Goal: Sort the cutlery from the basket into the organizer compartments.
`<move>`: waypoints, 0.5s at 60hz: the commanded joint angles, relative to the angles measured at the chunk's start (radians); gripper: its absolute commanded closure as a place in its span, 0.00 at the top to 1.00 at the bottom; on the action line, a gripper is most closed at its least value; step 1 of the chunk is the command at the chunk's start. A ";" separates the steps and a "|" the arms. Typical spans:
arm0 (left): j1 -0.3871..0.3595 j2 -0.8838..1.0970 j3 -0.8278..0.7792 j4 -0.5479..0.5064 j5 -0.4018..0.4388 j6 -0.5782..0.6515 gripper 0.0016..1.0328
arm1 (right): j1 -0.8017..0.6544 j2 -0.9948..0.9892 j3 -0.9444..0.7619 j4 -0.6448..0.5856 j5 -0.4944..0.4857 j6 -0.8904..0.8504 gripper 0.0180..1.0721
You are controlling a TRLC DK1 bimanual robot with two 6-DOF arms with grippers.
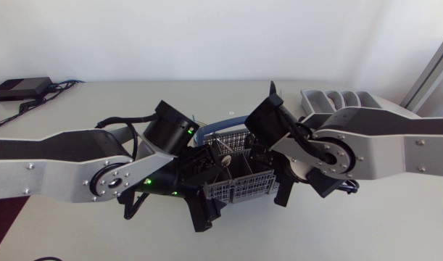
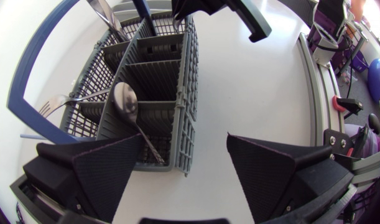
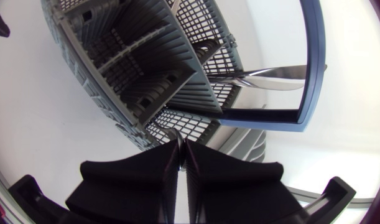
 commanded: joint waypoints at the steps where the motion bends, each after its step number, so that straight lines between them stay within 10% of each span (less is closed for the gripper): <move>1: -0.008 0.021 -0.007 0.004 -0.009 -0.007 0.91 | 0.024 -0.039 -0.027 0.006 -0.010 -0.040 0.05; 30: 0.001 0.005 0.001 0.002 -0.015 0.000 0.91 | 0.078 -0.284 -0.006 -0.057 -0.009 -0.245 0.05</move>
